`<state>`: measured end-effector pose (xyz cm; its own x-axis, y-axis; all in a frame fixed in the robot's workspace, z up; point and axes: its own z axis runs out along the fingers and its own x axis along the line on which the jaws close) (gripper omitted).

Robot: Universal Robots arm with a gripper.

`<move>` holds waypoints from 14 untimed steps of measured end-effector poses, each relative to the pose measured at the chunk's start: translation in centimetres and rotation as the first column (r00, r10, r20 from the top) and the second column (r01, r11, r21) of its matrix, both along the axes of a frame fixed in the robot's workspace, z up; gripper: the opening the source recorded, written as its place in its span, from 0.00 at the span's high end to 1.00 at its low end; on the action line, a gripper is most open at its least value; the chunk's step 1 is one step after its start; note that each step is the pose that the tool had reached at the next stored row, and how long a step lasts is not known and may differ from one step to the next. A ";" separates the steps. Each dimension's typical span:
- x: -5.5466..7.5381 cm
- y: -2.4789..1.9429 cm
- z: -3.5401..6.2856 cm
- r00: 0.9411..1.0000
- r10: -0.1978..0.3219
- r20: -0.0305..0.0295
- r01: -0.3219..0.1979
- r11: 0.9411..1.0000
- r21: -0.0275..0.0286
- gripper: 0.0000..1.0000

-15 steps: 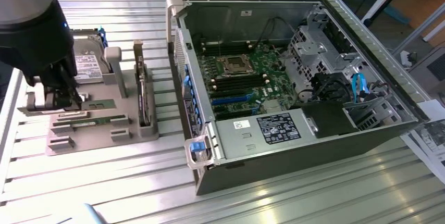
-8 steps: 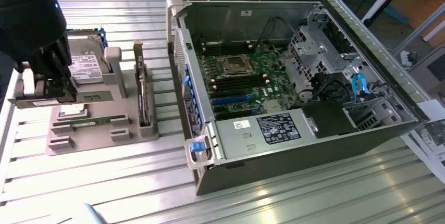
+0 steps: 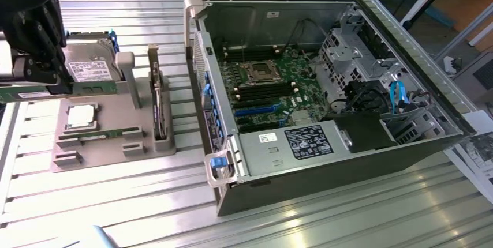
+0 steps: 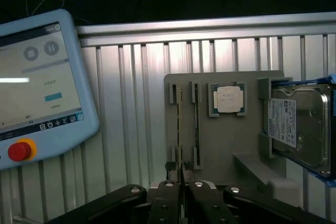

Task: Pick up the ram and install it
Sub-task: 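Pick up the ram and move it above insertion slot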

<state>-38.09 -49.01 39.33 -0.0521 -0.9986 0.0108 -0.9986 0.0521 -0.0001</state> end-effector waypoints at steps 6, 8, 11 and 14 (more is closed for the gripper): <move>0.1 0.00 0.04 1.000 0.000 0.000 0.000 1.000 0.000 0.87; 1.0 0.00 0.02 1.000 0.000 0.000 0.000 1.000 0.000 0.87; 2.7 0.00 0.01 1.000 0.000 -0.001 0.000 1.000 0.000 0.87; 4.7 0.00 -0.01 1.000 0.000 -0.001 0.000 1.000 0.000 0.87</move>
